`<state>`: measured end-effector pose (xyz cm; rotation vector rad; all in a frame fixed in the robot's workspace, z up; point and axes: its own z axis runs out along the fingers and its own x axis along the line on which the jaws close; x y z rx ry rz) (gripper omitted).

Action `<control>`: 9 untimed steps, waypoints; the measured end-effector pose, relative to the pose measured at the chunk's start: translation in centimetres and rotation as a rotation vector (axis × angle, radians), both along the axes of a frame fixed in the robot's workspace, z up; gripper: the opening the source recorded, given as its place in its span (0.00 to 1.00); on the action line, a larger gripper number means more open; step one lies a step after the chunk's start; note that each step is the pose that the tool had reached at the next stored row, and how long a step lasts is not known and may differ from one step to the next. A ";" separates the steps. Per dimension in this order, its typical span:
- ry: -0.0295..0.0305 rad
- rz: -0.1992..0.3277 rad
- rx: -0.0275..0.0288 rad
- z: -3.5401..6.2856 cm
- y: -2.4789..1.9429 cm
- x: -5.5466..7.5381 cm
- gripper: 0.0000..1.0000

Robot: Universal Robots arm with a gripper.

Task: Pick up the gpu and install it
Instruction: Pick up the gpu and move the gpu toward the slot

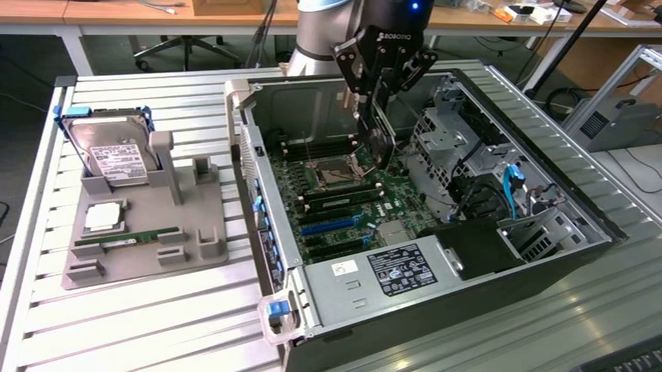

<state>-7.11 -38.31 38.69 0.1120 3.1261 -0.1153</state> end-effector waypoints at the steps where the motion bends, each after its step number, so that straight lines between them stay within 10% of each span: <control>1: 0.0000 0.000 0.0000 -0.01 0.00 0.0 0.27; 9: 0.0000 0.000 0.0000 -0.14 0.00 0.6 0.27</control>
